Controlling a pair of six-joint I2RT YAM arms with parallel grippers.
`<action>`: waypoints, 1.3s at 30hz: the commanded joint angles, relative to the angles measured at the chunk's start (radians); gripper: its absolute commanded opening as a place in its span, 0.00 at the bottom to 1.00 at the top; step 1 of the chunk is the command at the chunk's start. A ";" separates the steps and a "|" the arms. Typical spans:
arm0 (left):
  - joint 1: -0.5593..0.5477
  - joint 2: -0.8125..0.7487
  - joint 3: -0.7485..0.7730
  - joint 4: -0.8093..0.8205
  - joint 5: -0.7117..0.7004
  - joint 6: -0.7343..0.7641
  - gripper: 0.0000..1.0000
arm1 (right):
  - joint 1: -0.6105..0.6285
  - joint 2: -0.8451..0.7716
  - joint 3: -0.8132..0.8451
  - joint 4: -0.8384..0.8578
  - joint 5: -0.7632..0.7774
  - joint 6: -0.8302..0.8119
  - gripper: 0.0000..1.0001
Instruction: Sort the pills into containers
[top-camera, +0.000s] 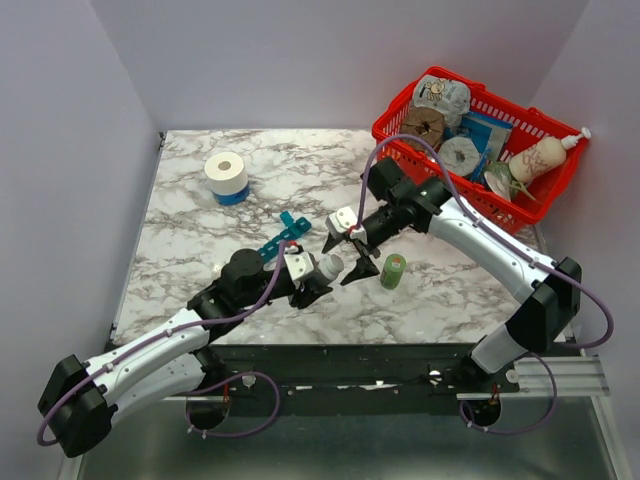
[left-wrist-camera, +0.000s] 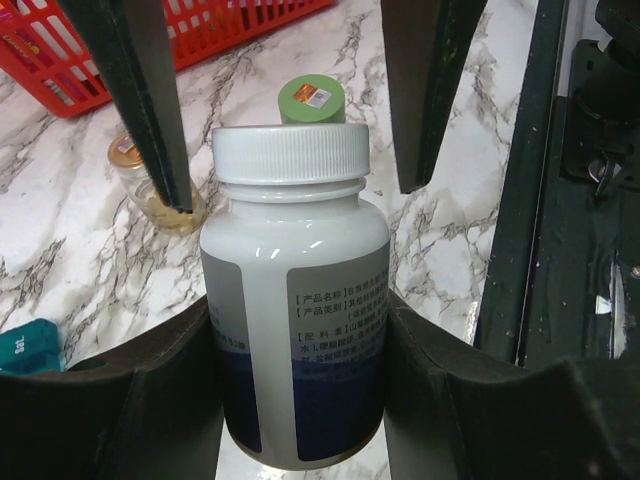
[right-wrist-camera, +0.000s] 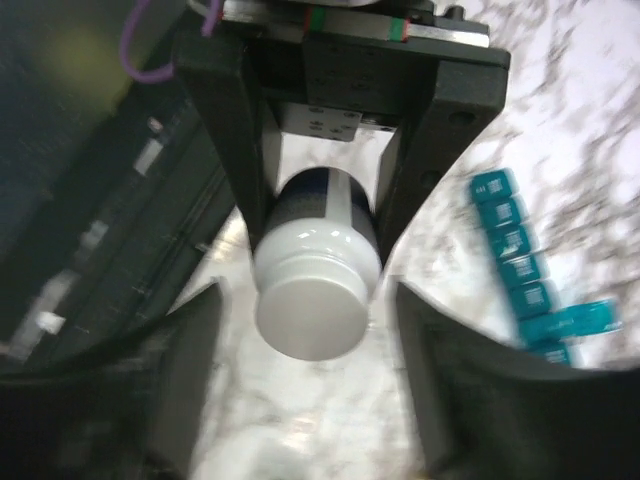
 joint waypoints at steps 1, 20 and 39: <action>0.001 -0.012 0.017 0.038 0.014 0.013 0.00 | 0.012 -0.003 0.028 0.023 -0.031 0.181 0.95; 0.002 -0.045 0.014 0.069 -0.128 -0.030 0.00 | 0.009 -0.056 0.001 0.233 0.145 1.085 0.99; 0.002 -0.034 0.028 0.054 -0.154 -0.030 0.00 | 0.010 0.013 0.045 0.241 0.110 1.152 0.21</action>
